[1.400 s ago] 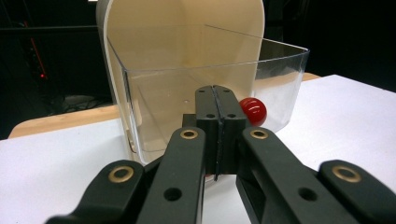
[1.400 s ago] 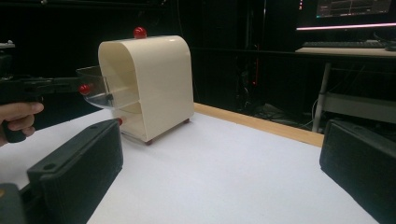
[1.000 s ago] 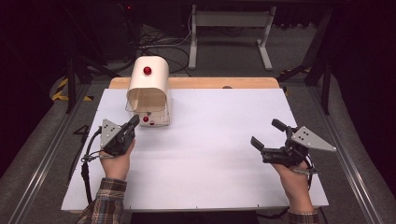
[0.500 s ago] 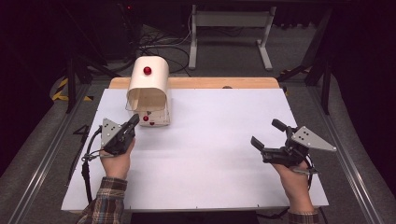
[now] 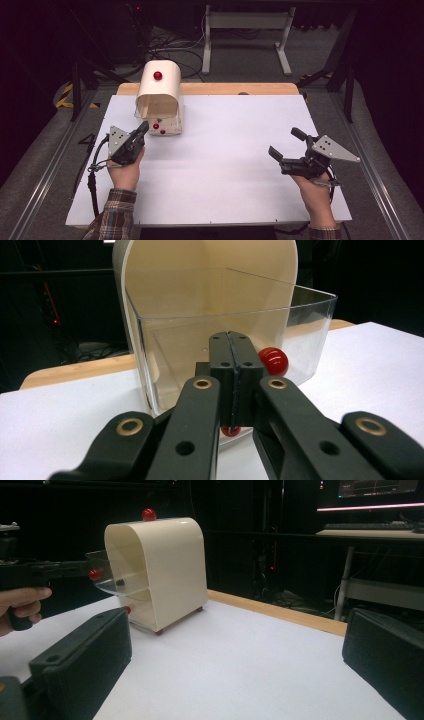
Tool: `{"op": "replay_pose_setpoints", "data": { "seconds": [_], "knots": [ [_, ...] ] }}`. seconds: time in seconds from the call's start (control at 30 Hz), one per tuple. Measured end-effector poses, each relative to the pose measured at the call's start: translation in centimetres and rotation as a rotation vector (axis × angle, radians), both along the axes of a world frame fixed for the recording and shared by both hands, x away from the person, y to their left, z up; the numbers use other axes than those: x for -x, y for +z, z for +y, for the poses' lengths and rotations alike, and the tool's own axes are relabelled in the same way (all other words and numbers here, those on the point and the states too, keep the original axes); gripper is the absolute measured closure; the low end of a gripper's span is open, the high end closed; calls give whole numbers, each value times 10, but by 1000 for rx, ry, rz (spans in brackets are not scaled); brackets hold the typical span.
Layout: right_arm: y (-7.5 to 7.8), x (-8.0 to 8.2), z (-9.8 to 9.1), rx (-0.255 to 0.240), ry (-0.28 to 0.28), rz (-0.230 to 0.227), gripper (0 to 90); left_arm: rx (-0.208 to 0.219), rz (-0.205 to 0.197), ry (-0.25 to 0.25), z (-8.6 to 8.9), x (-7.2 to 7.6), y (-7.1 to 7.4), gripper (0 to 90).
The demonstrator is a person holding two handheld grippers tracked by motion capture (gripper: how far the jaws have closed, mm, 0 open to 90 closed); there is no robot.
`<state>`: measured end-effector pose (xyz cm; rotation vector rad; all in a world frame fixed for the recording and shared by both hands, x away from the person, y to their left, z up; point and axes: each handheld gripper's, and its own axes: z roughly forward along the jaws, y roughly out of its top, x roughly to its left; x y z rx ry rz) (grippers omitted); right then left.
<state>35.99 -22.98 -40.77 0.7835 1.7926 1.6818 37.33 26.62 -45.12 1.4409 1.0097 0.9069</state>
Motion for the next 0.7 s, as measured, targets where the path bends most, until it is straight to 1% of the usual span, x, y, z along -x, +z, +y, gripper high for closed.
{"op": "replay_pose_setpoints", "data": {
  "seconds": [0.13, 0.3, 0.7],
  "knots": [
    [0, 0, 0, -1, 1, 2, 1, 8, 0, 7, 1, -1, 0, 900],
    [0, 0, 0, 6, 3, 0, 1, 7, -1, 9, 1, -2, 0, 900],
    [-3, -2, 0, 0, 4, 3, 1, 13, 0, 19, 3, -4, 1, 900]
  ]
}}
